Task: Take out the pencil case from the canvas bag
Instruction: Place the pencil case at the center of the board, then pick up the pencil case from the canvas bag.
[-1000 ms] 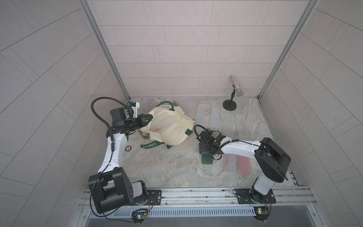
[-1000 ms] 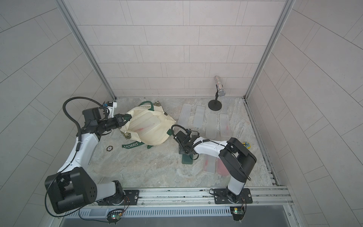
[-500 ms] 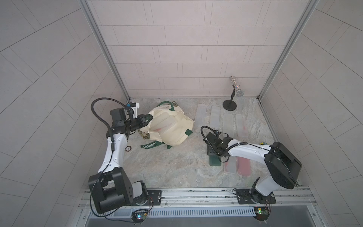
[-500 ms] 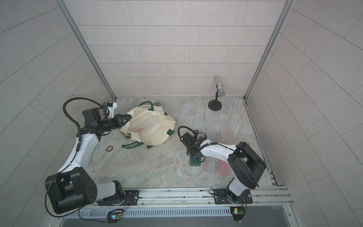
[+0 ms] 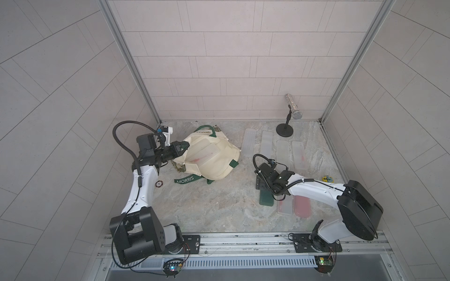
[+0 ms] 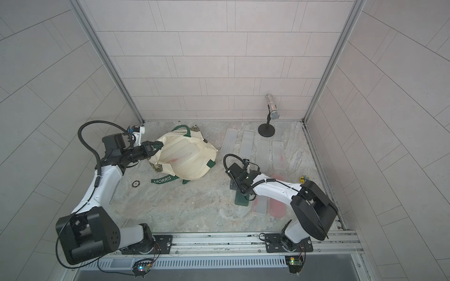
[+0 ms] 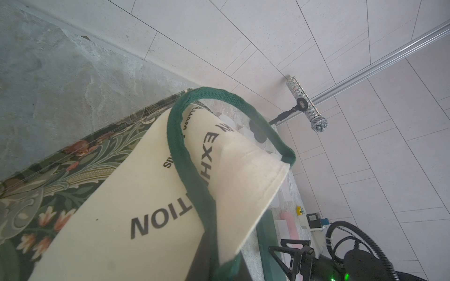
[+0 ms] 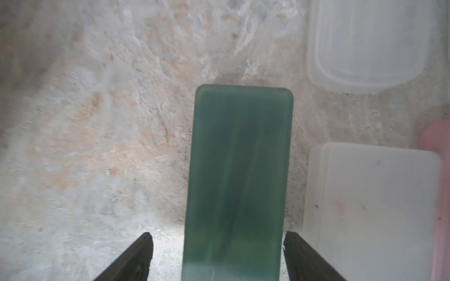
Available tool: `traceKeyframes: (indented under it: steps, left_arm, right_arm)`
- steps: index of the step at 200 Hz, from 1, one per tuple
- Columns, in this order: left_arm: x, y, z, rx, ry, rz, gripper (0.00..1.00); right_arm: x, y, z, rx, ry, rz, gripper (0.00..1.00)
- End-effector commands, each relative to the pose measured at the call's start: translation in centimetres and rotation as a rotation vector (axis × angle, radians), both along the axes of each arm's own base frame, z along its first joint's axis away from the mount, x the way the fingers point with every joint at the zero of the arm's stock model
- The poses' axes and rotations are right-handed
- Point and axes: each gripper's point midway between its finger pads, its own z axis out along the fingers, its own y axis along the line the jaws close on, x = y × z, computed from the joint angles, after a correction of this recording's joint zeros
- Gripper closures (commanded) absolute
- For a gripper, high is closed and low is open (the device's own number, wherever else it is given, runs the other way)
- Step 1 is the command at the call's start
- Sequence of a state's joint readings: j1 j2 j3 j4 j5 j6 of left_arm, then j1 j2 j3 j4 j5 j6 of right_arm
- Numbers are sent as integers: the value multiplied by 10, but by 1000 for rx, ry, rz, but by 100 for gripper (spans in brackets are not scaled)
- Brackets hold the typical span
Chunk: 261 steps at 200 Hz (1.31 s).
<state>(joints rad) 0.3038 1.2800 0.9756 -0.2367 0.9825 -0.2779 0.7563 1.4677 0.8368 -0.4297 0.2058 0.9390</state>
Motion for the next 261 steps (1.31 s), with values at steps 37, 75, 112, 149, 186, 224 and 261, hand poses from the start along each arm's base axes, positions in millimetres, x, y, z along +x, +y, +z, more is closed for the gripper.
traceKeyframes:
  steps: [37, 75, 112, 149, 186, 224, 261]
  left_arm:
    - [1, 2, 4, -4, -33, -9, 100]
    - [0, 0, 4, -10, -33, -19, 100]
    - [-2, -6, 8, -37, -51, -60, 100]
    - [-5, -12, 16, -65, -102, -97, 100]
    - [-4, -13, 15, -68, -102, -105, 100]
    - [-8, -21, 19, -107, -109, -174, 100]
    - [-12, -23, 18, -80, -112, -200, 100]
  right_arm:
    - [13, 23, 42, 167, -182, 89, 1]
    - [16, 55, 74, 323, -300, 178, 0]
    - [17, 90, 100, 399, -390, 272, 0]
    - [14, 130, 120, 448, -446, 380, 1]
    - [16, 166, 128, 512, -453, 442, 1]
    - [20, 197, 119, 482, -468, 398, 1]
    - [28, 237, 105, 544, -419, 421, 1]
